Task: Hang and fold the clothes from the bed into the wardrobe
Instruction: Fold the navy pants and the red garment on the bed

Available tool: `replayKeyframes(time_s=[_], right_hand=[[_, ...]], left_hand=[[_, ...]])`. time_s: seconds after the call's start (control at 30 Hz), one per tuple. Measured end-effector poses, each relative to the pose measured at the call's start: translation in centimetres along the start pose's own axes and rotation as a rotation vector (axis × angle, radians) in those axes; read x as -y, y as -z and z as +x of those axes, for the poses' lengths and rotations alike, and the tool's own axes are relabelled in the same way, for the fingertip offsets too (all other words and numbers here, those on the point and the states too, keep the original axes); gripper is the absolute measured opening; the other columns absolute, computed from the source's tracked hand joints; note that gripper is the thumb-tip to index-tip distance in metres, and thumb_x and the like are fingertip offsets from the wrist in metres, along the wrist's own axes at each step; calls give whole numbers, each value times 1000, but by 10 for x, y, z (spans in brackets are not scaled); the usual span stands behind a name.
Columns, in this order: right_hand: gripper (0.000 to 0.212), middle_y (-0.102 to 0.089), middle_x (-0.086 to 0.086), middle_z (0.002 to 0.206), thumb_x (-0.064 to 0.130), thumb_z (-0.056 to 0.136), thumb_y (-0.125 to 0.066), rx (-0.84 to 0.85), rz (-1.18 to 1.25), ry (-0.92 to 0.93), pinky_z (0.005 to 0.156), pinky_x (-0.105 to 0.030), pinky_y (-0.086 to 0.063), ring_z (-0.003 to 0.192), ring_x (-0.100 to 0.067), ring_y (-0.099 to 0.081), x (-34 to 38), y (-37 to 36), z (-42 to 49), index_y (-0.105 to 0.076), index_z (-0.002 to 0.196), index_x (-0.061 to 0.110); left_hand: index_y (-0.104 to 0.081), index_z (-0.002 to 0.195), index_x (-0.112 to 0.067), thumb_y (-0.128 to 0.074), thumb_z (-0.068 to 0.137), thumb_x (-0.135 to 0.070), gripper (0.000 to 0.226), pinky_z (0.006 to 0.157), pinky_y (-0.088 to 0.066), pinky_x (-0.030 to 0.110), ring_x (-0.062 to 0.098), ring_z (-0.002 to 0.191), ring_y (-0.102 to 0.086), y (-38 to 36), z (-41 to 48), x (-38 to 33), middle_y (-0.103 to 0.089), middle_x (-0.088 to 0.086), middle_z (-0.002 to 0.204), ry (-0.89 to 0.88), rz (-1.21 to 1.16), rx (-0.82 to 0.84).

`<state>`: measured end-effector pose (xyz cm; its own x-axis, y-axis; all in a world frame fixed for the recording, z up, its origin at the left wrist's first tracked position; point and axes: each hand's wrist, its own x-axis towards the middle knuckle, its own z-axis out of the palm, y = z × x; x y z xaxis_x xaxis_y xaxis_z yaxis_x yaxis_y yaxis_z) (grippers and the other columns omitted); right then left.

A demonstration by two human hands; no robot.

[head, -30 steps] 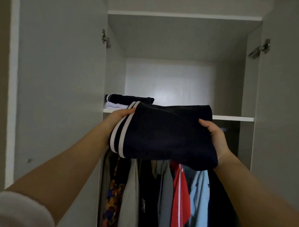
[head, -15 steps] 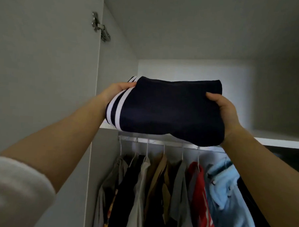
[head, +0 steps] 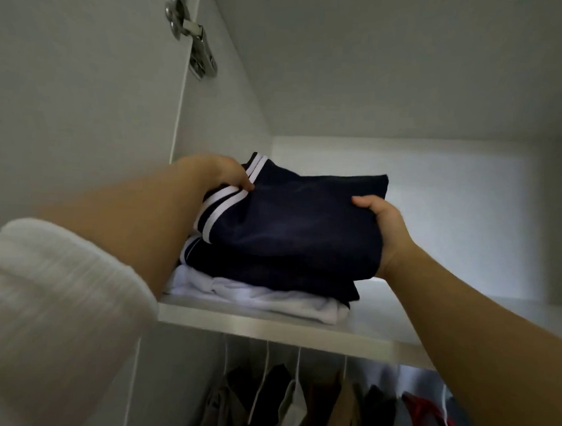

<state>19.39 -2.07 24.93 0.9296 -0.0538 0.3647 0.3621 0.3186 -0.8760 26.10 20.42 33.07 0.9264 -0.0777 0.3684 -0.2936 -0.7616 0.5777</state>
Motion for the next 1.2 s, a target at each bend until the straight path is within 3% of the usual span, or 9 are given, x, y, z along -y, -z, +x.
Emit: replayKeyframes(time_s=[0.07, 0.2, 0.33, 0.47, 0.6, 0.7, 0.93, 1.13, 1.2], right_hand=[[33, -71, -12, 91, 30, 77, -60, -38, -40, -55, 64, -36, -52, 78, -31, -66, -11, 3, 20, -64, 106, 14], [18, -67, -7, 63, 22, 80, -57, -16, -120, -180, 49, -26, -50, 51, -21, -64, -25, 9, 38, -66, 87, 8], [18, -62, -5, 66, 23, 82, -56, -39, -195, -200, 52, -25, -48, 61, -20, -57, -27, 13, 41, -64, 92, 11], [22, -65, -5, 78, 38, 80, -57, -57, -209, -198, 62, -30, -47, 76, -22, -58, -24, 13, 34, -63, 84, 17], [20, -65, -4, 79, 39, 78, -61, -19, -214, -202, 57, -26, -50, 71, -21, -59, -18, 9, 23, -62, 83, 19], [17, -64, -5, 78, 29, 79, -62, -13, -228, -237, 48, -24, -50, 67, -20, -59, -18, 5, 17, -63, 89, 16], [18, -62, -12, 68, -1, 88, -43, 91, 133, -230, 53, -28, -56, 61, -20, -60, -19, -10, 13, -60, 84, -4], [12, -63, -9, 51, 1, 90, -49, -33, -97, -201, 37, -24, -50, 40, -18, -61, -25, -13, 6, -60, 86, 3], [14, -65, -8, 63, 9, 88, -56, -134, -177, -177, 35, -19, -44, 44, -15, -62, -26, -11, 2, -59, 102, 7]], left_hand=[[-48, 129, -3, -58, 90, -31, 49, 84, -45, 39, 30, 93, -55, -4, 21, 6, -57, 16, 125, -6, 146, 6], [-46, 132, -4, -53, 92, -31, 48, 86, -43, 36, 30, 102, -54, -21, 43, 21, -51, 16, 133, 47, 327, 189], [-44, 134, -5, -50, 93, -33, 49, 95, -40, 36, 30, 117, -50, -34, 47, 20, -46, 16, 138, 70, 504, 237], [-56, 116, -3, -59, 87, -40, 47, 88, -42, 36, 28, 105, -54, -31, 36, 11, -55, 12, 128, -34, 618, -29], [-51, 125, -18, -50, 87, -52, 51, 95, -41, 38, 27, 116, -50, -33, 4, 18, -53, 6, 130, -155, 444, -272], [-58, 116, -24, -38, 89, -62, 50, 93, -40, 37, 26, 111, -53, -55, -22, 36, -59, 4, 123, -196, 328, -235], [-52, 70, -18, -36, 95, -48, 42, 68, -32, 31, 32, 86, -59, -70, -23, 48, -68, 12, 88, -330, 331, -648], [-66, 92, -13, -32, 96, -44, 46, 72, -32, 31, 31, 91, -59, -70, -3, 48, -66, 14, 102, -231, 576, -419], [-63, 91, -15, -34, 95, -39, 39, 74, -33, 32, 28, 86, -56, -70, -11, 48, -65, 13, 106, -192, 557, -365]])
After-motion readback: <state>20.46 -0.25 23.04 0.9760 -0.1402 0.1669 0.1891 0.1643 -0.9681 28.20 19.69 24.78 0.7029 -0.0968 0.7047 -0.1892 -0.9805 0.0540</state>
